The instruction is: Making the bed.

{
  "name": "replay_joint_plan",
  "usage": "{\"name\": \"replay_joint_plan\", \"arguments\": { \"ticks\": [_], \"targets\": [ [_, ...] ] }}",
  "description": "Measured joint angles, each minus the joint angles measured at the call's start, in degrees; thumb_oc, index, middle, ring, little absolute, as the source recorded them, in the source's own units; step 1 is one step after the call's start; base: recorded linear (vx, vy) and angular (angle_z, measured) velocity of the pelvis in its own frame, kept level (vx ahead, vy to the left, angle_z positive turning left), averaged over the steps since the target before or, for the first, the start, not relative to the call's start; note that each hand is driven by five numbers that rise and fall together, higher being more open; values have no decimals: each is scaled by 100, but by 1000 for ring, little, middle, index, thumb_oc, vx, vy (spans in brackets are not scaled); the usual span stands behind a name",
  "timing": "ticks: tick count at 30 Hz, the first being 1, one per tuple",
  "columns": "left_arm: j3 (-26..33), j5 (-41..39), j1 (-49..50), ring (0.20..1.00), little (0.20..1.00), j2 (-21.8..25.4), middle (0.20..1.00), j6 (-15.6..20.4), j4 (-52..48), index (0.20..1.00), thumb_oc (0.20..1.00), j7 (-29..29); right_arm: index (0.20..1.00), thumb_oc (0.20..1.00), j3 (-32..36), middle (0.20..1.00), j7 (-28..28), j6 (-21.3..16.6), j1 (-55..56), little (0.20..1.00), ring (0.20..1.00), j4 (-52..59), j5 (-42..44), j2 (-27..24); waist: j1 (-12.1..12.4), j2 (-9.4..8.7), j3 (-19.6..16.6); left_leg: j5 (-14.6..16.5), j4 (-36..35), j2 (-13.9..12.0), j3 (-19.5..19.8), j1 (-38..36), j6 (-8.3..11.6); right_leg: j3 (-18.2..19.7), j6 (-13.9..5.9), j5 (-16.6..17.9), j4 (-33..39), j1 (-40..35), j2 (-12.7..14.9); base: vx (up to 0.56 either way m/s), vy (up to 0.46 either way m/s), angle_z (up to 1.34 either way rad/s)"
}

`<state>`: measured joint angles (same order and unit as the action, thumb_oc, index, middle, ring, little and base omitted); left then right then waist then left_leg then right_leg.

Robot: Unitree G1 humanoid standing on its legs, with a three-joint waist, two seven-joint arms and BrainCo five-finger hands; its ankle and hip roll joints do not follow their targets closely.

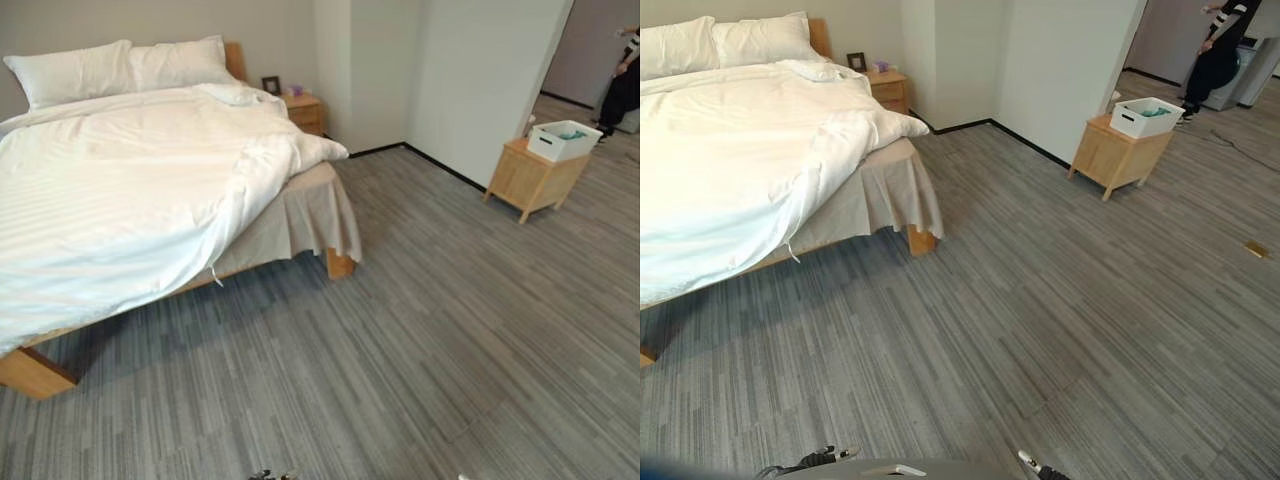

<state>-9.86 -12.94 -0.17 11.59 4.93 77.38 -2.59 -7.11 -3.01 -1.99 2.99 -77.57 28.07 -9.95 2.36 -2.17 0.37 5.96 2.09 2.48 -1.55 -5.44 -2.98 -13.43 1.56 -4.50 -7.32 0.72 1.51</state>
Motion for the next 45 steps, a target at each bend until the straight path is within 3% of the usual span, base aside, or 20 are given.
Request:
{"name": "replay_joint_plan", "arguments": {
  "ticks": [12,14,18,20,21,31,33,36,38,39,41,42,43,45],
  "targets": [
    [-15,-450,-335,1000,1000,-3,1000,-18,-92,1000,1000,68,1000,1000,-9,1000,44,7,-193,1000,1000,387,128,-73,-63,-15,52,-26,-97,-29,-153,-178,11,137,-23,68,121,-82,-63,3,25,-7],
    [-327,-432,-440,1000,1000,85,1000,-65,-924,1000,1000,273,1000,1000,-37,1000,141,41,-145,1000,1000,1405,119,-200,-78,3,117,-43,-105,-24,-212,-166,-15,188,-51,84,116,-41,-64,-42,33,-16],
    [-302,-728,-490,1000,1000,496,1000,-32,-3616,1000,1000,292,1000,1000,-47,1000,312,-99,-82,1000,1000,4207,-240,-824,-151,109,208,-158,-244,-6,-274,-205,-68,259,-65,283,310,-98,-77,-19,16,-8],
    [-218,-963,-422,1000,1000,752,1000,121,-4918,1000,1000,282,1000,1000,75,1000,387,-230,-98,1000,1000,4929,-474,-1121,-172,129,219,-187,-340,-13,-263,-279,-70,257,-83,415,534,-265,-118,0,0,0],
    [-189,-1051,-409,1000,1000,774,1000,143,-5106,1000,1000,285,1000,1000,108,1000,402,-225,-81,1000,1000,5051,-566,-1167,-180,152,217,-197,-388,-13,-266,-317,-70,260,-86,430,594,-317,-129,0,0,0],
    [20,-1790,266,1000,1000,369,1000,110,-4914,1000,1000,364,1000,1000,-244,1000,270,-171,123,1000,1000,5111,-786,-1019,-200,243,383,-234,-544,4,-267,-332,-61,261,-108,627,1033,-429,-160,3,35,0],
    [75,-1821,336,1000,1000,368,1000,116,-4942,1000,1000,382,1000,1000,-241,1000,266,-170,103,1000,1000,5188,-779,-1018,-103,272,417,-249,-596,21,-265,-340,-75,264,-127,642,1027,-415,-147,-37,149,-3],
    [272,-1814,383,1000,1000,392,1000,121,-4983,1000,1000,417,1000,1000,-240,1000,279,-207,-40,1000,1000,5301,-772,-1020,-50,321,632,-280,-606,34,-281,-277,-124,289,-270,477,480,-89,-76,-37,119,-4],
    [295,-1784,340,1000,1000,419,1000,115,-4959,1000,1000,440,1000,1000,-243,1000,282,-206,-174,1000,1000,5311,-714,-1019,-52,382,845,-355,-601,19,-272,-244,-199,289,-455,325,-454,408,21,35,151,9],
    [323,-1766,334,1000,1000,463,1000,116,-4962,1000,1000,447,1000,1000,-257,1000,280,-206,-167,1000,1000,5321,-663,-928,-59,326,910,-365,-574,73,-258,-225,-218,322,-660,216,-1203,759,155,151,138,9],
    [399,-1723,339,1000,1000,571,1000,111,-4956,1000,1000,465,1000,1000,-394,1000,289,-205,-212,1000,1000,5445,-658,-842,17,174,1135,-273,-491,166,-269,-315,-239,264,-851,314,-3052,1643,524,248,-9,0],
    [402,-1716,379,1000,1000,635,1000,94,-4939,1000,1000,469,1000,1000,-468,1000,265,-207,-138,1000,1000,5503,-661,-782,-25,124,1163,-167,-483,221,-211,-349,-212,369,-926,143,-3361,1969,651,332,-80,26],
    [422,-1714,385,1000,1000,646,1000,68,-4947,1000,1000,472,1000,1000,-471,1000,248,-199,14,1000,1000,5654,-672,-729,-79,81,1182,-117,-465,243,-96,-365,-205,461,-1011,38,-2666,2151,859,365,-119,38],
    [428,-1700,382,1000,1000,658,1000,69,-4963,1000,1000,465,1000,1000,-463,1000,246,-202,106,1000,1000,5690,-674,-717,-90,36,1158,-69,-479,258,-77,-370,-180,519,-1027,70,-1839,2258,1013,380,-144,22]
  ]
}}
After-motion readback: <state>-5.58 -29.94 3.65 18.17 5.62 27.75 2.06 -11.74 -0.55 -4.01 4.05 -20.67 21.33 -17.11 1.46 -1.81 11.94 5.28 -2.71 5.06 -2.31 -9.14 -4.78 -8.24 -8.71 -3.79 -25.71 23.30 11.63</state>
